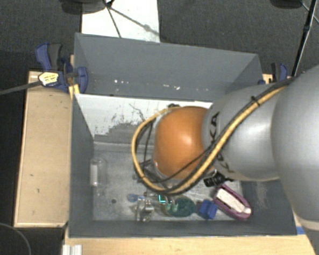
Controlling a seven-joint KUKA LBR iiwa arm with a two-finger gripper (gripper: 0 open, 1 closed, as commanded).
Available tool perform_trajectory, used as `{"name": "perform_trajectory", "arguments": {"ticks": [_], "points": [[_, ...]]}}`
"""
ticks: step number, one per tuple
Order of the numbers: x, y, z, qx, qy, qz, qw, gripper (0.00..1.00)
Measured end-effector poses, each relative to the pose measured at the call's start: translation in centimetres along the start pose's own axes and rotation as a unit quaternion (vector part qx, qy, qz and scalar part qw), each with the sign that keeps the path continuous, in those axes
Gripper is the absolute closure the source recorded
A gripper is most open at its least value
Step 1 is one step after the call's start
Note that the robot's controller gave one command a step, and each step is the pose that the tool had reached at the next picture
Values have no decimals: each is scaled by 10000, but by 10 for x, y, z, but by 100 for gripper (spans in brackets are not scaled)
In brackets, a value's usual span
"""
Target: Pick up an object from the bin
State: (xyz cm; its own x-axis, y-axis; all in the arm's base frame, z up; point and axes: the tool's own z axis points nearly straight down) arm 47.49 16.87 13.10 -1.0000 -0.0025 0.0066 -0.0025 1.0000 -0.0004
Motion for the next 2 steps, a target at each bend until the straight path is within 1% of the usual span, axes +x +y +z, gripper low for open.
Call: {"name": "perform_trajectory", "arguments": {"ticks": [1,2], "points": [[-23,-78,59,-7,-64,-1801,9836,0],[-9,-163,57,-1,-79,-292,9995,0]]}}
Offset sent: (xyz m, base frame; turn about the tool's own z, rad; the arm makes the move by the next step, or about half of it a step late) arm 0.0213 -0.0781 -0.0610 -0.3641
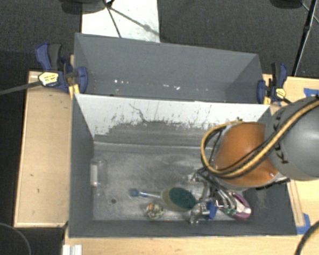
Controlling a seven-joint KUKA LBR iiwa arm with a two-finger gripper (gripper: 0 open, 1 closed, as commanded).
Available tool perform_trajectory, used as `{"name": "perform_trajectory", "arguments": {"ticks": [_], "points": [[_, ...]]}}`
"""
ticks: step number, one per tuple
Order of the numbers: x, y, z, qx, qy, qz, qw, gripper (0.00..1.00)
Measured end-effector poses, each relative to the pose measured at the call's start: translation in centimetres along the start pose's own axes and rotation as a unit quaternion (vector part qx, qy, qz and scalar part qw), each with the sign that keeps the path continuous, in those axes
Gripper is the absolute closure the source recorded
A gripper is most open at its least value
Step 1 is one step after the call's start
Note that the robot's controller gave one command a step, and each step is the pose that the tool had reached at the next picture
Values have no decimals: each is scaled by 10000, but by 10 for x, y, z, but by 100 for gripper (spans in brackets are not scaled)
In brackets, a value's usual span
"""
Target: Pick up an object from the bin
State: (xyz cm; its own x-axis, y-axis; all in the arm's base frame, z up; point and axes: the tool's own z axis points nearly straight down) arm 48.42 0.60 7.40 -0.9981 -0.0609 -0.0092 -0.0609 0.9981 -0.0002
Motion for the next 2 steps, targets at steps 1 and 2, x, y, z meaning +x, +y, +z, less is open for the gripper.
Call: {"name": "perform_trajectory", "arguments": {"ticks": [1,2], "points": [[-2,1,-1,-6,-31,14,10000,100],[6,-11,-128,3,-2,52,10000,100]]}}
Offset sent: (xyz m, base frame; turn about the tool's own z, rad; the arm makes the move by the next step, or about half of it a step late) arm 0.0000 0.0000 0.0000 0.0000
